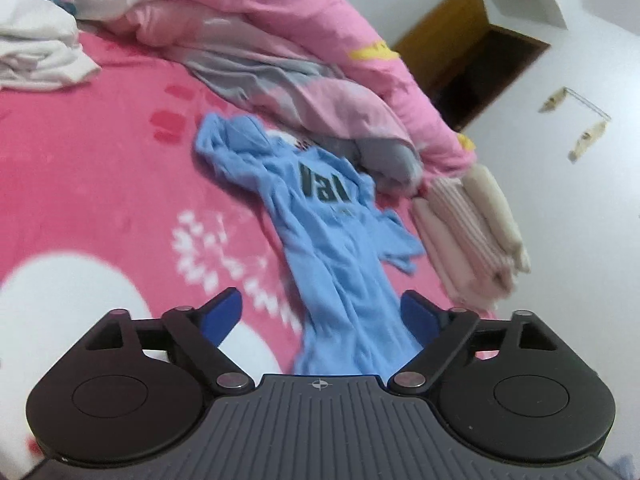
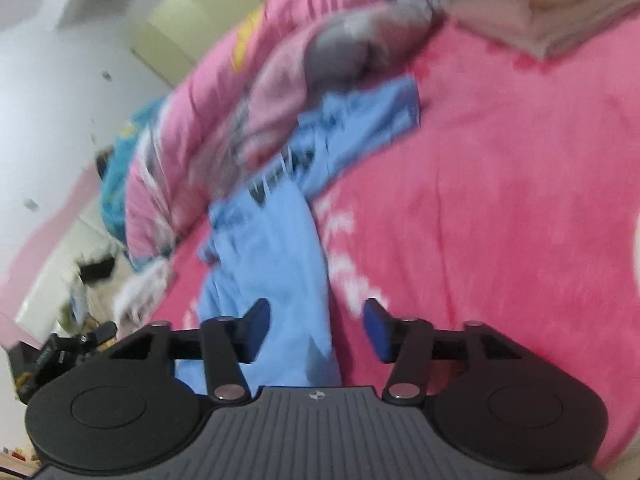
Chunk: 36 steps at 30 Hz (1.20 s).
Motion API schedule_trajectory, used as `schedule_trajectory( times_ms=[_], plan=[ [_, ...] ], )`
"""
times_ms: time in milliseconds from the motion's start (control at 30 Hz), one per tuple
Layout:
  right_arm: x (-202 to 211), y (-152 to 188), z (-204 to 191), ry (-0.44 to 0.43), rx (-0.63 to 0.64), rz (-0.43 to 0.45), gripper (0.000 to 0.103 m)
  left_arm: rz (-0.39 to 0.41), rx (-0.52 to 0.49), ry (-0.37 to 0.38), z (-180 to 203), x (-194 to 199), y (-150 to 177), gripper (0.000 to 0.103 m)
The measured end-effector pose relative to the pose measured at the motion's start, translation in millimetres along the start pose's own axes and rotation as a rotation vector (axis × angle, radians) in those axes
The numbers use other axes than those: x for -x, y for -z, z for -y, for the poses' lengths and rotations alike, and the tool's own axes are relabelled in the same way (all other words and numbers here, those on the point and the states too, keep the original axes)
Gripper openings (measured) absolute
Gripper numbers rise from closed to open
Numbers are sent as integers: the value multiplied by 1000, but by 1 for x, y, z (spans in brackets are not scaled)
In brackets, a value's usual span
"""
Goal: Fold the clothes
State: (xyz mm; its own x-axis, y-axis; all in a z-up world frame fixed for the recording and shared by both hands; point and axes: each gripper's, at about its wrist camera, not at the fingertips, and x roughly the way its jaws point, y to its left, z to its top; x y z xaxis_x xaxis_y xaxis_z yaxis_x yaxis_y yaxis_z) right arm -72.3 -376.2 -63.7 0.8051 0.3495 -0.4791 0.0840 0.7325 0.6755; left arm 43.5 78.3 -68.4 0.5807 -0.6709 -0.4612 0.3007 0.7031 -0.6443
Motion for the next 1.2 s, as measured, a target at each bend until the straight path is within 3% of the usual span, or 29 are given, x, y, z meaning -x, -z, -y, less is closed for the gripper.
schedule_trajectory(
  times_ms=[200, 367, 467, 533, 600, 633, 800, 967, 1067, 1200],
  plan=[
    [-25, -28, 9, -60, -27, 30, 64, 4, -11, -62, 3, -71, -40, 88],
    [-51, -40, 16, -84, -51, 19, 64, -25, 102, -164, -13, -131, -70, 82],
    [-56, -38, 23, -100, -59, 15, 64, 8, 100, -255, -17, -146, -78, 59],
    [-60, -37, 27, -111, -65, 13, 64, 22, 78, -297, -17, -151, -80, 25],
    [-63, -36, 31, -121, -70, 11, 64, 33, 59, -320, -17, -151, -84, 8],
    [-64, -36, 32, -125, -72, 12, 63, 39, 56, -323, -17, -150, -88, 6],
    [-62, -35, 34, -135, -80, 22, 63, 180, 63, -279, -12, -124, -119, 4],
    [-61, -34, 35, -141, -82, 26, 63, 267, 4, -330, -14, -125, -154, 4],
    [-62, -34, 35, -143, -85, 26, 63, 262, -7, -371, -35, -139, -172, 4],
    [-62, -34, 34, -137, -75, 25, 63, 179, -18, -484, -67, -166, -177, 8]
  ],
)
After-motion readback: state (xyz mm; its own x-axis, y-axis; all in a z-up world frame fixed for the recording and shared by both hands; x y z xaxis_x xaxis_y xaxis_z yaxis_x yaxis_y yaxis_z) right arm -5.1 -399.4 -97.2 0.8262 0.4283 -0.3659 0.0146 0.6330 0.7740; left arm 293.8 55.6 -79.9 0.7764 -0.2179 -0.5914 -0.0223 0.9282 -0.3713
